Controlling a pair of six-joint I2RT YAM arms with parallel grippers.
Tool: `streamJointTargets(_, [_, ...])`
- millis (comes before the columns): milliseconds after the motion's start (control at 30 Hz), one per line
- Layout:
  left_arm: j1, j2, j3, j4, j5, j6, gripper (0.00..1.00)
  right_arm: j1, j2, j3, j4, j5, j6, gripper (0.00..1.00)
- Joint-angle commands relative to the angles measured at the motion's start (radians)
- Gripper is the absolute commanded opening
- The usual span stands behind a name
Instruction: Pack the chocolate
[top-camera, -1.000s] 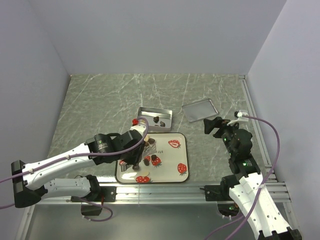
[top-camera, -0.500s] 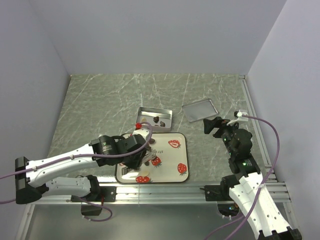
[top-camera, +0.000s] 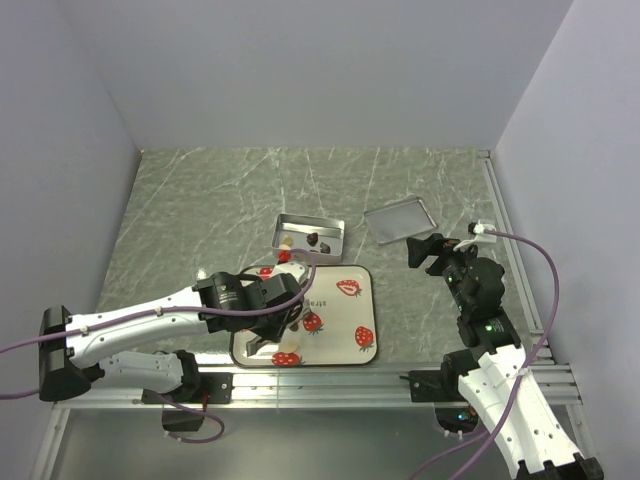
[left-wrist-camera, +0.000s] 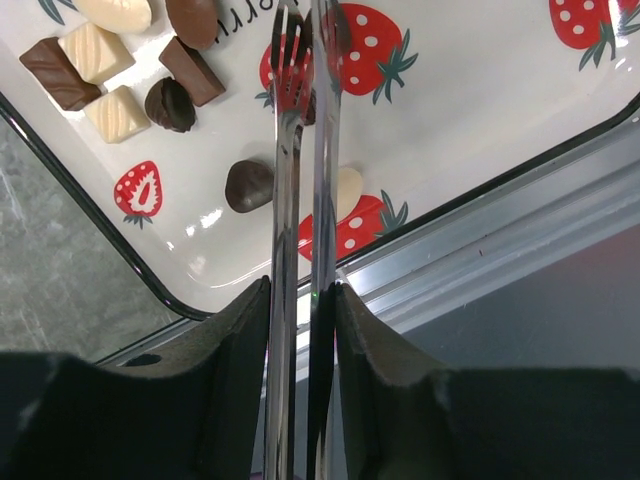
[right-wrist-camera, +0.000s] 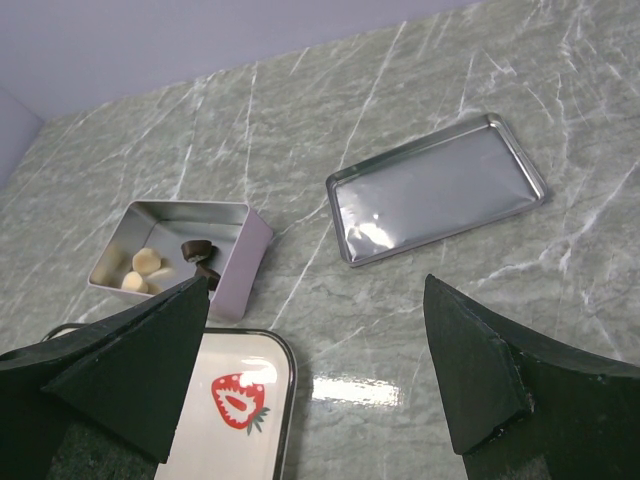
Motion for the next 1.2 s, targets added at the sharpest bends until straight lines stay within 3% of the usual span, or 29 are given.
streamJointTargets(0, [-0.008,-0.005,0.019,-0.001,-0.019,0.005,0.35,-0.005,-0.006,-0.003,0.038,0.000,-0.007,0.94])
streamJointTargets(667, [0.001,0.015,0.064,0.057,-0.062,0.083,0.29,-0.005,-0.007,-0.008,0.041,-0.006,-0.006,0.94])
streamJointTargets(1167, [0.248,-0.028,0.076,0.158,0.011,0.273,0.29,-0.005,0.001,-0.009,0.052,-0.036,-0.003,0.94])
